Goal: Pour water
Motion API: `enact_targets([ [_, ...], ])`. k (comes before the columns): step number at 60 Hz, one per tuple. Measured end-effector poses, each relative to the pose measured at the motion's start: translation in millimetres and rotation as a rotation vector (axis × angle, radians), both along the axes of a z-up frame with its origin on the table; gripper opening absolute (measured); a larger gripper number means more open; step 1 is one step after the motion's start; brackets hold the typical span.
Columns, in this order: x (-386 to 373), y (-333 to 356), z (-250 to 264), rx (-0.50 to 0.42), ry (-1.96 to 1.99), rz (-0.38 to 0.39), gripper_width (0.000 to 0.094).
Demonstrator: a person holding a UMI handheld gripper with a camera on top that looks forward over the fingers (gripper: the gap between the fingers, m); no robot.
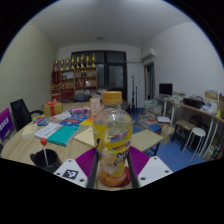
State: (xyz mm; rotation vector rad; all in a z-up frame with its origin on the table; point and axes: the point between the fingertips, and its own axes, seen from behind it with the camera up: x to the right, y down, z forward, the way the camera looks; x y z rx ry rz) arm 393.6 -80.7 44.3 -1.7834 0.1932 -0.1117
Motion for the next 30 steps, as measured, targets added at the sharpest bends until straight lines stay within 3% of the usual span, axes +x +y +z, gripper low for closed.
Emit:
enact_targets([
  [5,12.6,-48.2,-4.6,-0.094,0.054,0.002,0.08],
  [6,-1.2,-25.2,-7.1,-0.105,0.065,0.002,0.0856],
  [22,-38.1,-166.4,86.0,-0.156,0.097,-0.051,0.0826],
  [30,-70.7,-239.5,139.5,-0.134,0.096,-0.107,0.083],
])
